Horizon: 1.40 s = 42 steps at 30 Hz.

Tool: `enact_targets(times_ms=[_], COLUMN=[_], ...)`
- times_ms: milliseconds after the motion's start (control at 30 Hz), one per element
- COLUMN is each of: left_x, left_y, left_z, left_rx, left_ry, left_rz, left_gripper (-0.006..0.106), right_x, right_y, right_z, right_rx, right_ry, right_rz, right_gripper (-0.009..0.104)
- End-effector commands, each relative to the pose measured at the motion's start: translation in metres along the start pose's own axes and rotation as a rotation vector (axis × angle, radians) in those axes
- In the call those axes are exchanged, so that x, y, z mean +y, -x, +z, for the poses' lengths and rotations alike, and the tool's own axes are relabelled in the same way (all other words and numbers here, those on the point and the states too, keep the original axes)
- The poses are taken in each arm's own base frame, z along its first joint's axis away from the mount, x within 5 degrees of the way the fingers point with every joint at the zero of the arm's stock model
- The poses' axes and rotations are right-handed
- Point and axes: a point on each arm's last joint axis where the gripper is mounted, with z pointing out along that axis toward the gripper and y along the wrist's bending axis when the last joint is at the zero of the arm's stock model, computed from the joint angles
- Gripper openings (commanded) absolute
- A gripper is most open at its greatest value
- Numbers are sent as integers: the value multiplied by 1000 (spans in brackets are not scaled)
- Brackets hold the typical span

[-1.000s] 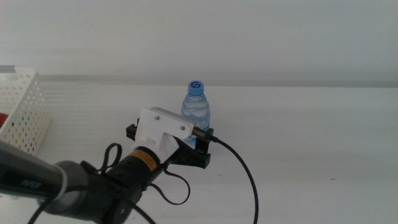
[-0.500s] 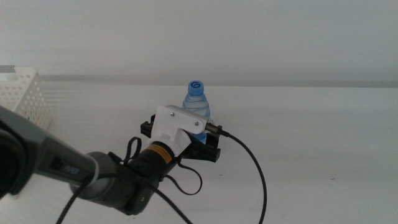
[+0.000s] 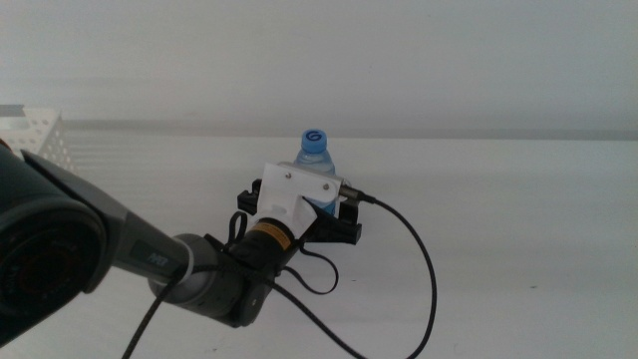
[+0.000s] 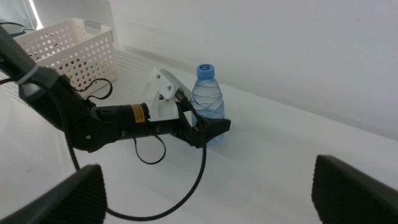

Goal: Use arms to grab the bottles and put them into the dustbin to the left of the table.

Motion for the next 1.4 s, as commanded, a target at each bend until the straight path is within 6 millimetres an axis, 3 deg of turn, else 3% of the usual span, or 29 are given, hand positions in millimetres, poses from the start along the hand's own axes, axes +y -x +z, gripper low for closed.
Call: enact_targets(times_ms=[0, 500, 600, 733, 933, 1033, 1200, 1367], left_x=[1, 3, 4, 5, 10, 11, 19, 18], left_y=[1, 2, 2, 2, -2, 10, 43, 71], left_z=[6, 22, 22, 22, 21, 5, -43, -86], left_rx=[-8, -24, -24, -24, 15, 6, 2, 166], left_ry=[22, 39, 42, 44, 83, 92, 144, 119], left_rz=[-26, 47, 61, 60, -12, 60, 88, 79], left_gripper=[94, 94, 89, 70, 22, -2, -2, -2], right_x=[-1, -1, -1, -1, -1, -1, -1, -1], right_y=[0, 0, 0, 0, 0, 0, 0, 0], right_z=[0, 0, 0, 0, 0, 0, 0, 0], right_rx=[-3, -3, -3, -3, -3, -3, -3, -3], right_ry=[-7, -7, -7, -7, -7, -7, -7, -7], right_rz=[-8, -7, -7, -7, -7, -7, -7, -7], right_gripper=[88, 88, 88, 88, 88, 88, 88, 88])
